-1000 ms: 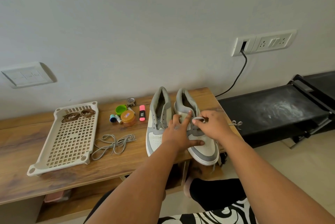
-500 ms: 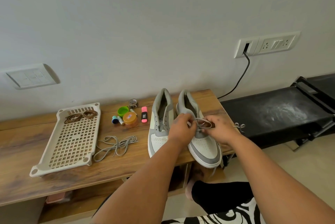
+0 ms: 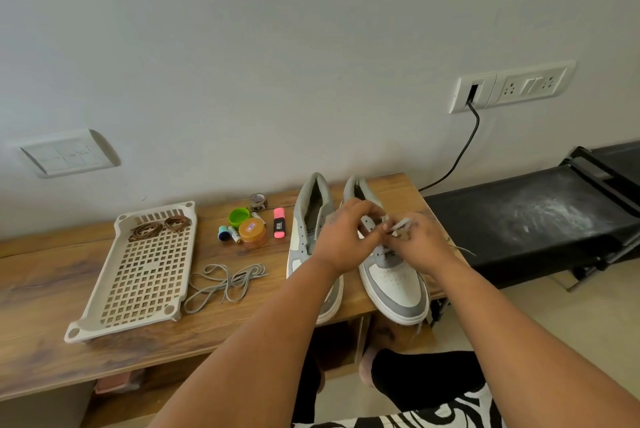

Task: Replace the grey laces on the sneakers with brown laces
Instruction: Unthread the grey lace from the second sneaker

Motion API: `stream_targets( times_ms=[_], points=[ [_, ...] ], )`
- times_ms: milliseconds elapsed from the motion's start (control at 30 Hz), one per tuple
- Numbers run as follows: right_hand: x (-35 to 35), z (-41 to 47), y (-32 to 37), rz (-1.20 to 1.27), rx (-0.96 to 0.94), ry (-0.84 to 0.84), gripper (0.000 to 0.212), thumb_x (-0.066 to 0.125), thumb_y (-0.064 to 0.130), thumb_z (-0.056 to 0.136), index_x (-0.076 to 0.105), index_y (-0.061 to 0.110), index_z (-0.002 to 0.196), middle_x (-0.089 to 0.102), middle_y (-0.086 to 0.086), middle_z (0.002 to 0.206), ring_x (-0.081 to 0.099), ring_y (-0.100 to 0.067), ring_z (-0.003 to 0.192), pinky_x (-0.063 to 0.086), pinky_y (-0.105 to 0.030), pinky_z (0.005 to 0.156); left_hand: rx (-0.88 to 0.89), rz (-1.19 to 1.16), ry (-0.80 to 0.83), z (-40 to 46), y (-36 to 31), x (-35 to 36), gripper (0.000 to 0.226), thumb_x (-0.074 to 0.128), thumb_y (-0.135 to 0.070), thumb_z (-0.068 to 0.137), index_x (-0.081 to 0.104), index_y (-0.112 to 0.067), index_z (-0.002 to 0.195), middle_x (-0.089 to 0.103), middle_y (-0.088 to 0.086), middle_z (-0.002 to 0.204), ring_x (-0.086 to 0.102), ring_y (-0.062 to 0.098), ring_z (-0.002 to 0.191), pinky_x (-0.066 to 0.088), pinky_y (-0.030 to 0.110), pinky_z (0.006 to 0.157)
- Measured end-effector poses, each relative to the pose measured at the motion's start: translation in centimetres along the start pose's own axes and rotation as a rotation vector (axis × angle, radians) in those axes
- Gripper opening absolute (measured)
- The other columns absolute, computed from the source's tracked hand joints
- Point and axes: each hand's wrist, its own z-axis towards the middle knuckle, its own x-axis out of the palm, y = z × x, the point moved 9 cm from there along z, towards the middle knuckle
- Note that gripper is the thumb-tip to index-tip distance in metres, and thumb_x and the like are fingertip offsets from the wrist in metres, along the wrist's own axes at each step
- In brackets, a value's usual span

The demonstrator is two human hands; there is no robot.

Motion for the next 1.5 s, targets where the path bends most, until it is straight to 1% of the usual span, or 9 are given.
stream_targets(
  times_ms=[200, 400, 533, 767, 900, 1067, 1233, 1367, 1500],
  points=[
    [-2.7, -0.6, 1.1, 0.415, 0.029, -0.048, 0.01, 0.076, 0.019, 0.082, 0.075, 0.014, 0.091, 0.073, 0.002, 0.088, 0.068, -0.007, 0.085, 0.053, -0.02, 0.068, -0.205, 0.026, 0.22, 0.0, 3.1, 2.2, 0.042, 0.069, -0.054, 0.083, 0.069, -0.028, 0.116, 0.054, -0.009, 0.109, 0.054, 0.008, 0.091, 0.05, 0.031, 0.085],
    [-2.5, -0.9, -0.5, 0.877, 0.193, 0.053, 0.027, 0.077, 0.036, 0.067, 0.068, 0.013, 0.08, 0.067, -0.005, 0.078, 0.062, -0.023, 0.086, 0.05, -0.038, 0.082, -0.274, -0.032, 0.293, -0.4, 3.1, 3.2, 0.017, 0.067, -0.037, 0.091, 0.07, -0.02, 0.094, 0.058, -0.004, 0.102, 0.049, 0.004, 0.08, 0.044, 0.024, 0.077],
    [-2.2, -0.7, -1.9, 0.917, 0.289, 0.049, 0.064, 0.037, 0.065, 0.091, 0.072, 0.012, 0.094, 0.068, -0.005, 0.087, 0.062, -0.016, 0.079, 0.046, -0.036, 0.081, -0.366, -0.423, 0.117, 0.2, 1.8, 0.5, 0.023, 0.061, -0.033, 0.097, 0.07, -0.013, 0.087, 0.064, -0.001, 0.084, 0.049, 0.005, 0.064, 0.043, 0.02, 0.065],
    [0.5, -0.9, -0.1, 0.475, 0.258, 0.154, 0.038, 0.036, 0.042, 0.105, 0.068, 0.025, 0.115, 0.064, -0.002, 0.07, 0.05, -0.011, 0.058, 0.045, -0.027, 0.065, -0.249, -0.767, -0.006, 1.0, -3.5, -2.9, 0.024, 0.049, -0.024, 0.102, 0.058, -0.017, 0.081, 0.056, -0.008, 0.076, 0.053, 0.002, 0.073, 0.042, 0.016, 0.07],
    [2.7, -1.4, 0.5, 0.056, 0.128, 0.357, 0.019, 0.064, 0.028, 0.094, 0.069, 0.029, 0.112, 0.068, -0.001, 0.098, 0.063, -0.014, 0.09, 0.051, -0.022, 0.073, -0.234, -0.95, 0.008, 1.1, -4.5, -3.2, 0.027, 0.047, -0.027, 0.101, 0.06, -0.018, 0.079, 0.06, -0.004, 0.081, 0.052, 0.009, 0.069, 0.045, 0.025, 0.071],
    [0.9, -0.9, 2.4, -0.133, -0.031, 0.124, 0.013, 0.066, 0.029, 0.092, 0.074, 0.019, 0.089, 0.068, 0.002, 0.092, 0.06, -0.013, 0.086, 0.05, -0.026, 0.075, -0.213, -1.227, 0.177, 1.1, -5.6, -4.3, 0.034, 0.047, -0.032, 0.098, 0.065, -0.018, 0.072, 0.06, -0.003, 0.073, 0.043, 0.006, 0.051, 0.038, 0.02, 0.054],
    [-0.2, -1.2, 4.1, 0.226, -0.024, 0.097, 0.011, 0.066, 0.019, 0.093, 0.076, 0.022, 0.097, 0.073, 0.005, 0.092, 0.066, -0.005, 0.088, 0.052, -0.015, 0.075, -0.397, -0.527, 0.073, 0.0, -0.3, -4.1, 0.014, 0.056, -0.018, 0.098, 0.067, -0.01, 0.1, 0.063, -0.009, 0.086, 0.058, 0.009, 0.081, 0.046, 0.022, 0.078],
    [-1.0, -1.1, 5.4, 0.565, -0.038, 0.08, 0.013, 0.065, 0.01, 0.091, 0.074, 0.009, 0.1, 0.074, -0.006, 0.096, 0.07, -0.011, 0.089, 0.055, -0.018, 0.078, -0.549, -0.367, 0.379, -2.1, 1.0, 0.4, 0.031, 0.043, -0.037, 0.101, 0.069, -0.019, 0.107, 0.063, -0.007, 0.109, 0.054, 0.009, 0.105, 0.04, 0.031, 0.099],
    [-1.6, -0.2, 2.5, -0.02, -0.005, 0.105, 0.027, 0.072, 0.022, 0.086, 0.068, 0.03, 0.112, 0.066, 0.008, 0.1, 0.061, -0.005, 0.092, 0.046, -0.013, 0.071, -0.527, 0.055, 0.449, -1.5, 1.5, -0.1, 0.037, 0.047, -0.03, 0.098, 0.067, -0.005, 0.078, 0.061, -0.004, 0.069, 0.057, 0.015, 0.071, 0.047, 0.03, 0.076]
  ],
)
